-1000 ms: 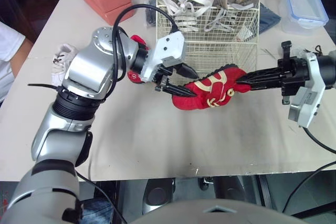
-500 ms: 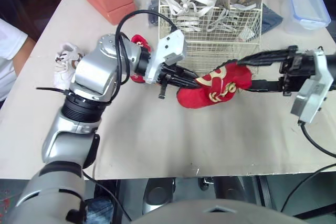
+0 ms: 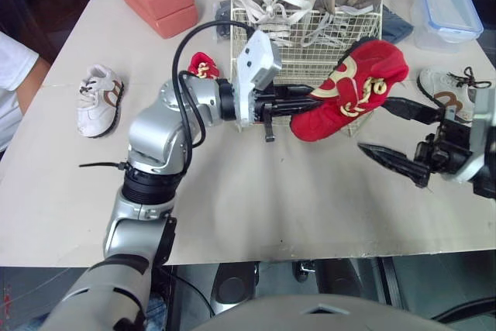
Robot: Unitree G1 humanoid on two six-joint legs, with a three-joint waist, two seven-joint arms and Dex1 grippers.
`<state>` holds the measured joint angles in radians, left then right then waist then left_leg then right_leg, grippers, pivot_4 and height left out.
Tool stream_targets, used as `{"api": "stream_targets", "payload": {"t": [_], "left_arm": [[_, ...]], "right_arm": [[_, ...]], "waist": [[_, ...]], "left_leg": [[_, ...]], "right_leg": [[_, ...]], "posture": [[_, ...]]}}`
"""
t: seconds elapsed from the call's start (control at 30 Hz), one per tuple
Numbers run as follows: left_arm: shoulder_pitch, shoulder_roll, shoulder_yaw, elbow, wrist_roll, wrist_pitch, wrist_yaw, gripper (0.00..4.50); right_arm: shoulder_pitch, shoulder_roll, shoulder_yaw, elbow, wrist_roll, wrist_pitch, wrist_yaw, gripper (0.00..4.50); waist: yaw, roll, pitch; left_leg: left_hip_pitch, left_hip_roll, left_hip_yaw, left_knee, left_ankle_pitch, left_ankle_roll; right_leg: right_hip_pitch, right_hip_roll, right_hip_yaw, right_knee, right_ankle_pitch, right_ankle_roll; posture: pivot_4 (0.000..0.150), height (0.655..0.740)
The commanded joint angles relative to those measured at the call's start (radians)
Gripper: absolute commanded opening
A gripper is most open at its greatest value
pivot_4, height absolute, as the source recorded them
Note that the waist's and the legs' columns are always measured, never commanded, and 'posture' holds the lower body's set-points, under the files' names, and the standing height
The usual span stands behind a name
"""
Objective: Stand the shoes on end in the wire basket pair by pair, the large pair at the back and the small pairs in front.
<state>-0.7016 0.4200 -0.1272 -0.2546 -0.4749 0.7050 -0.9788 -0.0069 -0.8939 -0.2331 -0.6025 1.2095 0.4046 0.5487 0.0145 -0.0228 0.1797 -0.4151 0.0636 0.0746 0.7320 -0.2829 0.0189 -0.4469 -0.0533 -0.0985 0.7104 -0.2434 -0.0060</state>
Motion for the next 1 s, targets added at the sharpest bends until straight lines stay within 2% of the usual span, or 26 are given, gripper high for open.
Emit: {"api": "stream_targets", "payload": {"t": [0.03, 0.1, 0.2, 0.47, 0.63, 0.7, 0.77, 0.83, 0.93, 0.97, 1.0], "left_arm": [[0.017, 0.001, 0.008, -0.052, -0.004, -0.035, 0.03, 0.34], [0.024, 0.001, 0.005, -0.055, -0.004, -0.041, 0.039, 0.34], [0.022, -0.007, 0.004, -0.051, -0.012, -0.043, 0.052, 0.34], [0.014, -0.03, -0.002, -0.054, -0.039, -0.033, 0.059, 0.34], [0.013, -0.025, 0.003, -0.06, -0.056, -0.005, 0.056, 0.34], [0.017, -0.021, 0.014, -0.079, -0.084, 0.012, 0.044, 1.36], [0.02, -0.02, 0.021, -0.086, -0.081, 0.001, 0.06, 1.96], [0.019, -0.011, 0.034, -0.082, -0.066, -0.025, 0.077, 3.01], [0.022, 0.008, 0.075, -0.093, -0.089, -0.017, 0.095, 4.24], [0.027, 0.021, 0.086, -0.104, -0.096, -0.013, 0.097, 4.45], [0.033, 0.034, 0.1, -0.115, -0.105, -0.004, 0.101, 4.45]], "right_arm": [[-0.057, 0.069, -0.013, -0.052, 0.151, 0.048, -0.183, 4.4], [-0.084, 0.099, -0.015, -0.054, 0.173, 0.073, -0.242, 4.4], [-0.099, 0.107, -0.013, -0.048, 0.137, 0.103, -0.254, 3.71], [-0.127, 0.113, 0.014, -0.041, 0.076, 0.18, -0.281, 0.12], [-0.158, 0.136, 0.004, -0.048, 0.078, 0.2, -0.317, 0.06], [-0.18, 0.147, -0.02, -0.053, 0.105, 0.196, -0.339, 0.0], [-0.204, 0.152, -0.047, -0.057, 0.144, 0.194, -0.362, 0.0], [-0.229, 0.152, -0.069, -0.06, 0.176, 0.192, -0.385, 0.0], [-0.267, 0.156, -0.09, -0.058, 0.204, 0.184, -0.422, 0.0], [-0.286, 0.161, -0.093, -0.053, 0.214, 0.18, -0.441, 0.0], [-0.31, 0.17, -0.093, -0.047, 0.221, 0.174, -0.466, 0.0]], "waist": [[0.001, 0.0, 0.0], [0.002, 0.0, 0.0], [0.006, 0.0, 0.0], [0.003, 0.0, 0.0], [0.002, 0.0, 0.0], [0.002, 0.0, 0.0], [0.002, 0.0, 0.0], [0.002, 0.0, 0.0], [0.0, 0.0, 0.0], [0.0, 0.0, 0.0], [0.0, 0.0, 0.0]], "left_leg": [[0.0, 0.0, 0.0, 0.0, 0.0, 0.0], [-0.001, -0.001, 0.0, 0.0, 0.0, 0.0], [-0.001, -0.001, -0.001, 0.0, 0.0, 0.001], [-0.001, -0.004, -0.001, -0.001, -0.003, 0.005], [-0.001, -0.004, -0.001, -0.001, -0.003, 0.005], [-0.001, -0.004, -0.001, -0.001, -0.003, 0.006], [-0.001, -0.004, -0.001, -0.001, -0.003, 0.005], [-0.002, -0.004, -0.001, -0.001, -0.003, 0.005], [-0.001, -0.005, -0.001, -0.002, -0.003, 0.006], [-0.001, -0.004, -0.001, -0.002, -0.003, 0.005], [-0.001, -0.004, -0.001, -0.002, -0.003, 0.005]], "right_leg": [[0.0, 0.0, 0.0, 0.0, 0.0, 0.0], [0.0, 0.0, 0.0, 0.0, 0.0, 0.0], [0.0, 0.0, -0.001, -0.001, 0.0, 0.0], [0.0, 0.0, -0.001, -0.002, 0.0, 0.0], [0.0, 0.0, 0.0, -0.002, 0.0, 0.0], [0.0, 0.0, -0.001, -0.002, 0.0, 0.0], [0.0, 0.0, 0.0, -0.002, 0.0, 0.0], [-0.001, -0.001, 0.0, -0.002, 0.0, 0.0], [-0.001, 0.0, 0.0, -0.002, 0.0, 0.0], [-0.001, 0.0, 0.0, -0.002, 0.0, 0.0], [-0.001, 0.0, 0.0, -0.002, 0.0, 0.0]], "posture": [[0.15, 0.686], [0.15, 0.686], [0.15, 0.686], [0.15, 0.686], [0.15, 0.686], [0.15, 0.686], [0.15, 0.686], [0.15, 0.686], [0.15, 0.686], [0.15, 0.686], [0.15, 0.686]]}}
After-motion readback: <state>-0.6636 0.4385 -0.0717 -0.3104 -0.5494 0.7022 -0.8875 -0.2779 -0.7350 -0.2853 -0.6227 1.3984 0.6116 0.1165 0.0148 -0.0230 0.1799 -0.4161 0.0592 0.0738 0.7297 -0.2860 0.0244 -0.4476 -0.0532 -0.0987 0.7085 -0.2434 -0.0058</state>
